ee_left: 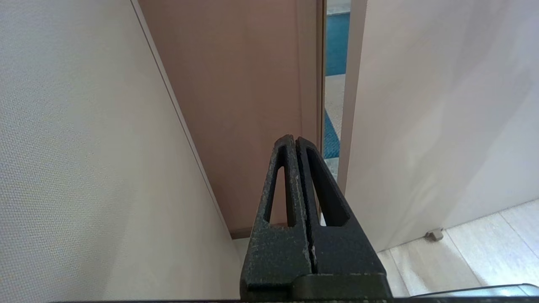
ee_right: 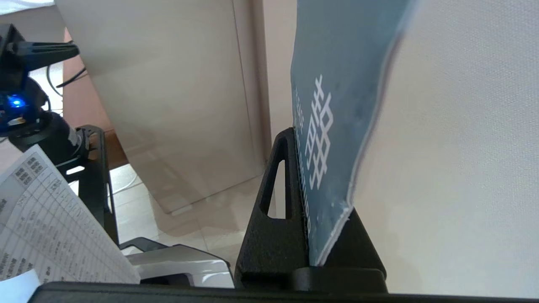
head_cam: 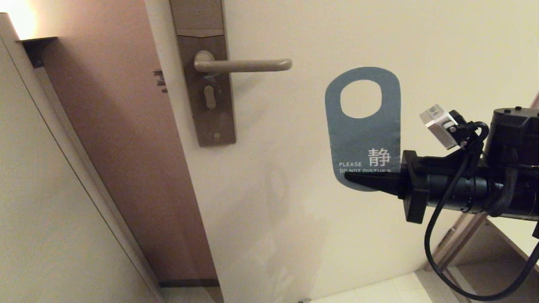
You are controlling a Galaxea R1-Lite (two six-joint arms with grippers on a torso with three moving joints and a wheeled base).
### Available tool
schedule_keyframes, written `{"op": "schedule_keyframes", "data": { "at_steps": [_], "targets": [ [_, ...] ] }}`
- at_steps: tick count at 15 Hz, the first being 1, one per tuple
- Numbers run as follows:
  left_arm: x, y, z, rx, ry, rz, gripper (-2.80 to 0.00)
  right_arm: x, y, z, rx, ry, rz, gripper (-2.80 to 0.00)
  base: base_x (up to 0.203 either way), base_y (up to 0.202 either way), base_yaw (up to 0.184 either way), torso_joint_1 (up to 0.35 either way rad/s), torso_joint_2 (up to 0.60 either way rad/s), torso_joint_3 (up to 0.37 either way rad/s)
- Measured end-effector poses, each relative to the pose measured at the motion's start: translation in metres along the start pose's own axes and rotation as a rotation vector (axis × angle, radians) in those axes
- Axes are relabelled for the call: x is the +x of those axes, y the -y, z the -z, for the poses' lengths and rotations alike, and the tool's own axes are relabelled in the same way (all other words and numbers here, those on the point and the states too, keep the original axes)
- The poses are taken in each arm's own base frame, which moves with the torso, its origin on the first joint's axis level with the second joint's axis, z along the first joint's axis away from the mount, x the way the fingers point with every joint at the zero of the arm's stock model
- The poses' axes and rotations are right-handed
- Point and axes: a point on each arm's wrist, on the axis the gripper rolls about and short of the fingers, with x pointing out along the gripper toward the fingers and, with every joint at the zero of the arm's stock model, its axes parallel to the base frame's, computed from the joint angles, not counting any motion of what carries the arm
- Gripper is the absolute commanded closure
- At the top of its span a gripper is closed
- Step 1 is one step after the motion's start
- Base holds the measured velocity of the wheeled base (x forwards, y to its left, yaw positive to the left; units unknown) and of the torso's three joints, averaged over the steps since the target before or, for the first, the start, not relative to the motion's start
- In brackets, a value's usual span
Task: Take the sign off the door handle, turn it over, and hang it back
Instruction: Hang the sign back with the other side facing out
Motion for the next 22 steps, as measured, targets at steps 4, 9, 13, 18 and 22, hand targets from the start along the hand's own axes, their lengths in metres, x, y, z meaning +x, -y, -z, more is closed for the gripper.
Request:
{"op": "schedule_keyframes", "data": {
  "at_steps": [4, 9, 13, 18, 22],
  "targets": [
    [0.000, 0.000, 0.000, -0.003, 0.003, -0.001, 0.00, -0.001, 0.001, 0.001, 0.003, -0.001, 0.007, 0.00, 0.000, 0.000, 0.000, 0.000, 0.00, 0.000],
    [0.000, 0.000, 0.000, -0.003, 0.003, -0.001, 0.00, -0.009, -0.001, -0.003, -0.008, 0.013, 0.027, 0.00, 0.000, 0.000, 0.000, 0.000, 0.00, 0.000],
    [0.000, 0.000, 0.000, -0.003, 0.004, -0.001, 0.00, -0.014, -0.005, -0.009, -0.026, 0.034, 0.033, 0.00, 0.000, 0.000, 0.000, 0.000, 0.00, 0.000],
    [0.000, 0.000, 0.000, -0.003, 0.003, -0.001, 0.00, -0.016, -0.006, -0.015, -0.042, 0.050, 0.036, 0.00, 0.000, 0.000, 0.000, 0.000, 0.00, 0.000],
    [0.000, 0.000, 0.000, -0.003, 0.004, -0.001, 0.00, -0.011, -0.001, -0.020, -0.092, 0.101, 0.039, 0.00, 0.000, 0.000, 0.000, 0.000, 0.00, 0.000]
  ]
}}
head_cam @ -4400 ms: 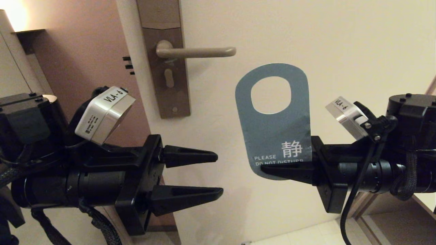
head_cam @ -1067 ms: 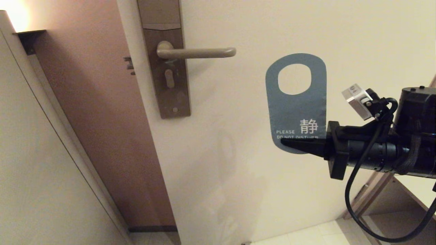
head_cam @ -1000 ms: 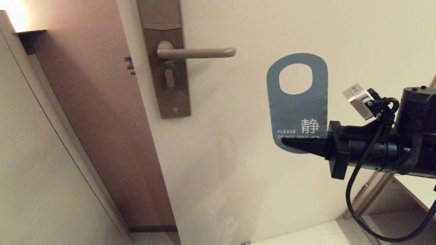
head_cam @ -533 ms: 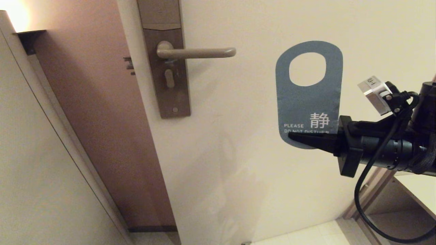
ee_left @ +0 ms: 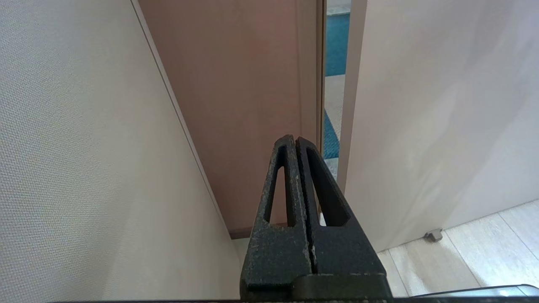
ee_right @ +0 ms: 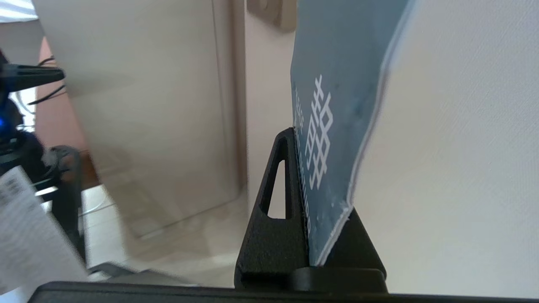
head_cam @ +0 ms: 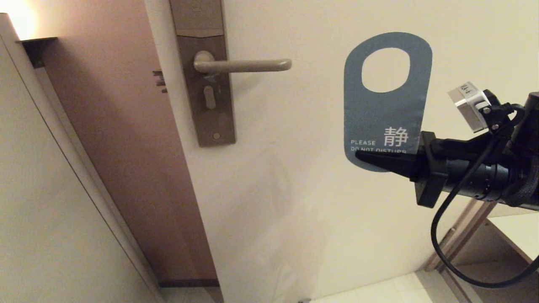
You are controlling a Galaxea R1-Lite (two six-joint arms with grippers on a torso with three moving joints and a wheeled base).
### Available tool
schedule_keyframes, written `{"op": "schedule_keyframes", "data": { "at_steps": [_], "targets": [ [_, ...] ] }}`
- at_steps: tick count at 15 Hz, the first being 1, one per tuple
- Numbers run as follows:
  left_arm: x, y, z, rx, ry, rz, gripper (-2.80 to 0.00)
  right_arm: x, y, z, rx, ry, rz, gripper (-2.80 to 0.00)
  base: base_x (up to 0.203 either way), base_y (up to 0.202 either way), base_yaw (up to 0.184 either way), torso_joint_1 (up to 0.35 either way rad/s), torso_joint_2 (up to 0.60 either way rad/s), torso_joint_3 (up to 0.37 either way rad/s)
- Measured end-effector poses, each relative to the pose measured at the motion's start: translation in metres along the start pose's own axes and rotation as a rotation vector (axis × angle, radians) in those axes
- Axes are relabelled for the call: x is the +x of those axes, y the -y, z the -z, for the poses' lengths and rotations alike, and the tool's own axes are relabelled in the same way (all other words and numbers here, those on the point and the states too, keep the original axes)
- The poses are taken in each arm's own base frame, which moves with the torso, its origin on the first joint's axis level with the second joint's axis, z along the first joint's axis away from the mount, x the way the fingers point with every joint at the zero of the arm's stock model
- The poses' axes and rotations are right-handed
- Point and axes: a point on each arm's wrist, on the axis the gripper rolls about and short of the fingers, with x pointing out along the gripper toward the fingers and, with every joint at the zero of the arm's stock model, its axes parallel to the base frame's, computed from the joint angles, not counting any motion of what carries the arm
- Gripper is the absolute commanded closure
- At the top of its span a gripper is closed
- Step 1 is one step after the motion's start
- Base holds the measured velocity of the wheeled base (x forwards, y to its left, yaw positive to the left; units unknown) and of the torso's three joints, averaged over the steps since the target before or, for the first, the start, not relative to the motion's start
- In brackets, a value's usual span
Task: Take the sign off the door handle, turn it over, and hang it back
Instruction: Hang the sign back with the other side facing out
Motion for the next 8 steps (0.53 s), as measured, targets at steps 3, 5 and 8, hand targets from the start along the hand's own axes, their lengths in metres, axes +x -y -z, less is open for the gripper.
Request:
{"op": "schedule_keyframes", "data": {
  "at_steps": [3, 5, 8],
  "targets": [
    [0.0000, 0.0000, 0.0000, 0.000, 0.000, 0.000, 0.00, 0.0040, 0.0032, 0.0008, -0.004, 0.004, -0.001, 0.00, 0.000, 0.000, 0.000, 0.000, 0.00, 0.000],
    [0.0000, 0.0000, 0.0000, 0.000, 0.000, 0.000, 0.00, 0.0054, 0.0049, -0.0012, -0.006, 0.009, 0.000, 0.00, 0.000, 0.000, 0.000, 0.000, 0.00, 0.000],
    [0.0000, 0.0000, 0.0001, 0.000, -0.001, 0.000, 0.00, 0.0073, 0.0067, -0.0034, -0.008, 0.014, 0.002, 0.00, 0.000, 0.000, 0.000, 0.000, 0.00, 0.000]
  ]
}}
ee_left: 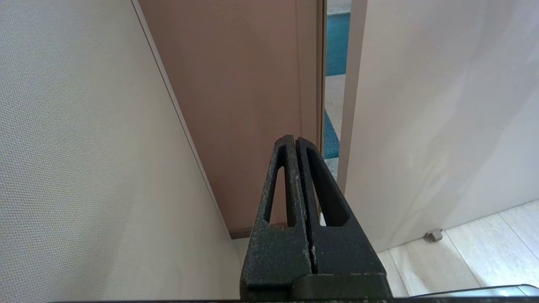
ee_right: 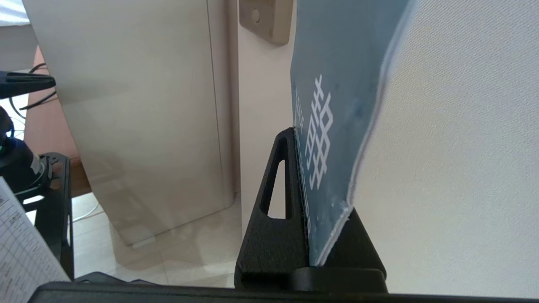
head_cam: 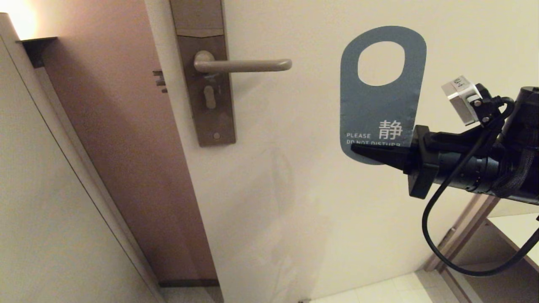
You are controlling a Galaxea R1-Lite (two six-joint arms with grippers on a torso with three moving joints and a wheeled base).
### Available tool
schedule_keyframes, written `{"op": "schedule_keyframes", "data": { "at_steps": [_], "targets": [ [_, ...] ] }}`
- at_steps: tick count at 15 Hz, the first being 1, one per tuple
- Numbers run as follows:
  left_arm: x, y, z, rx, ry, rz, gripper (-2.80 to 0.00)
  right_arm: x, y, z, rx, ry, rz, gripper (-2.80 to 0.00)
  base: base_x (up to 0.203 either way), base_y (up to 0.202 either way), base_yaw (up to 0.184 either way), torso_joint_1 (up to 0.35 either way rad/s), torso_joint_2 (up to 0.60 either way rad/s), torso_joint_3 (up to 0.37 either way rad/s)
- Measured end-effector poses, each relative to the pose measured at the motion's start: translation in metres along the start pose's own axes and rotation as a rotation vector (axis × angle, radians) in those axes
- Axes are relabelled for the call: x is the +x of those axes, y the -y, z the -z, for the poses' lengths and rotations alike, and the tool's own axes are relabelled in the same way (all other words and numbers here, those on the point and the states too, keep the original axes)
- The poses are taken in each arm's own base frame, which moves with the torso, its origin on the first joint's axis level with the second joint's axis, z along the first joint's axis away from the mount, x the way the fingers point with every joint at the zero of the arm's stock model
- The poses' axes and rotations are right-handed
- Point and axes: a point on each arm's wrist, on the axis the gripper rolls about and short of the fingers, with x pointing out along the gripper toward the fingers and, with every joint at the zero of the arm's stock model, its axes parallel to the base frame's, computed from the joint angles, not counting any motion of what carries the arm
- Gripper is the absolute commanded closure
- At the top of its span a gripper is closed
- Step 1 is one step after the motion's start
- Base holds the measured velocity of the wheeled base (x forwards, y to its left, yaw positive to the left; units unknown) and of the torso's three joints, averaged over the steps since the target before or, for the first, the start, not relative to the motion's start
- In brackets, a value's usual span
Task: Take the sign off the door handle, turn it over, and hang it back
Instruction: Hang the sign back with the other side facing out
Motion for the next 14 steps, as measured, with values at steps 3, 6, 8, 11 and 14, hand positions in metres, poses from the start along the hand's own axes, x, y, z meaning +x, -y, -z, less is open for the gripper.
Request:
{"op": "schedule_keyframes", "data": {
  "at_steps": [3, 6, 8, 11, 14],
  "targets": [
    [0.000, 0.000, 0.000, 0.000, 0.001, 0.000, 0.00, 0.003, 0.002, 0.000, 0.004, -0.002, -0.002, 0.00, 0.000, 0.000, 0.000, 0.000, 0.00, 0.000],
    [0.000, 0.000, 0.000, 0.000, 0.001, 0.000, 0.00, 0.008, 0.005, 0.001, 0.011, -0.005, -0.007, 0.00, 0.000, 0.000, 0.000, 0.000, 0.00, 0.000],
    [0.000, 0.000, 0.000, 0.000, 0.001, 0.000, 0.00, 0.015, 0.005, -0.001, 0.008, -0.002, -0.022, 0.00, 0.000, 0.000, 0.000, 0.000, 0.00, 0.000],
    [0.000, 0.000, 0.000, 0.000, 0.000, 0.000, 0.00, 0.027, 0.008, -0.004, -0.003, 0.008, -0.042, 0.00, 0.000, 0.000, 0.000, 0.000, 0.00, 0.000],
    [0.000, 0.000, 0.000, 0.000, 0.000, 0.000, 0.00, 0.034, 0.012, -0.003, -0.001, 0.005, -0.044, 0.00, 0.000, 0.000, 0.000, 0.000, 0.00, 0.000]
  ]
}}
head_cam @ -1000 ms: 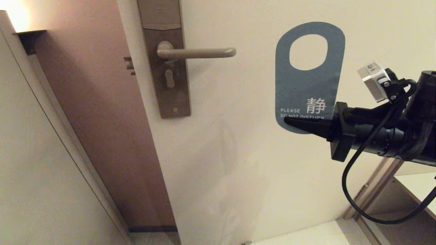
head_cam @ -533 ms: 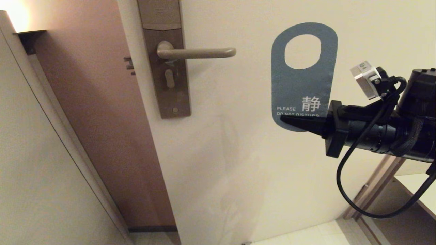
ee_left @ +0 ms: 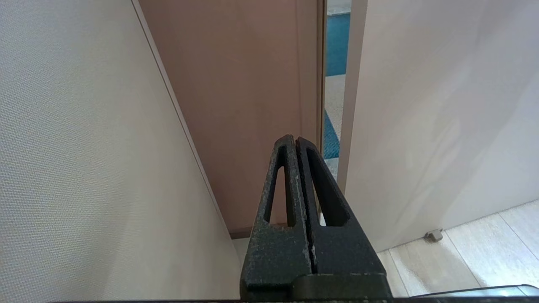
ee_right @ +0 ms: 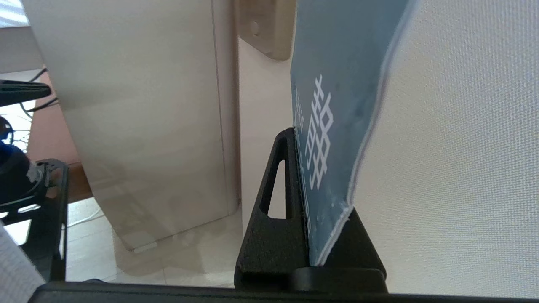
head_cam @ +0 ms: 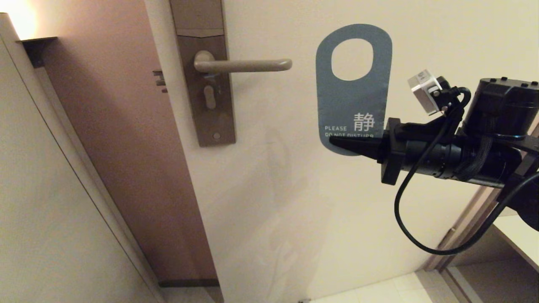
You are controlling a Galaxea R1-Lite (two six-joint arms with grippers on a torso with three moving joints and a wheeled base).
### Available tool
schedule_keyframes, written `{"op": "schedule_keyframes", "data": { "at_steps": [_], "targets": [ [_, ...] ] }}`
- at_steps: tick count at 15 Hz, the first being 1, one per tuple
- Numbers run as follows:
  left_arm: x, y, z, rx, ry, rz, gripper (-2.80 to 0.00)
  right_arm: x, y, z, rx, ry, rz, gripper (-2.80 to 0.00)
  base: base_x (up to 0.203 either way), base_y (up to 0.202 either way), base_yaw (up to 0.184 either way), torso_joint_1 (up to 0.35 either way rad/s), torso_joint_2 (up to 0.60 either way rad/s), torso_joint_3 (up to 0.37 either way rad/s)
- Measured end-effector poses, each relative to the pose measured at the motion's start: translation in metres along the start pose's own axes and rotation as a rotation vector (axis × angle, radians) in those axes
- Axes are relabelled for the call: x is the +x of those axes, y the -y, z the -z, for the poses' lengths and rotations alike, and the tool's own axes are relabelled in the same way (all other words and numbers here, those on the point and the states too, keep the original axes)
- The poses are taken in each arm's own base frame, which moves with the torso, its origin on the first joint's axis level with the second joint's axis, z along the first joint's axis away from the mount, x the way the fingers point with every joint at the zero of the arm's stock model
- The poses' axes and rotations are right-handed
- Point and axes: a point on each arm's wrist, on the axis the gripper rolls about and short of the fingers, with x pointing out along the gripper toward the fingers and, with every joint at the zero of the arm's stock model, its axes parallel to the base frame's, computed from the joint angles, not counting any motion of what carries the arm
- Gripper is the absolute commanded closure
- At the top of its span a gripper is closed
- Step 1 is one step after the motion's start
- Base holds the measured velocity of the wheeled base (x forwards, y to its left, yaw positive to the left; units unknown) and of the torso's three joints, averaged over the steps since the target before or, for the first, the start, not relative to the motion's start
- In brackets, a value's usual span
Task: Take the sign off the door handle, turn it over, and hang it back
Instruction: Hang the sign back with the other side facing out
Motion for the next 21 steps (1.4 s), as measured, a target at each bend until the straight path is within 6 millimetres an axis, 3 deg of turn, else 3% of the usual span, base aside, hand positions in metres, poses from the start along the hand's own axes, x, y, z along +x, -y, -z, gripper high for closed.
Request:
{"op": "schedule_keyframes", "data": {
  "at_steps": [16, 21],
  "targets": [
    [0.000, 0.000, 0.000, 0.000, 0.000, 0.000, 0.00, 0.020, 0.002, -0.011, 0.017, 0.034, 0.025, 0.00, 0.000, 0.000, 0.000, 0.000, 0.00, 0.000],
    [0.000, 0.000, 0.000, 0.000, 0.000, 0.000, 0.00, 0.032, -0.007, -0.013, 0.014, 0.037, 0.045, 0.00, 0.000, 0.000, 0.000, 0.000, 0.00, 0.000]
  ]
}}
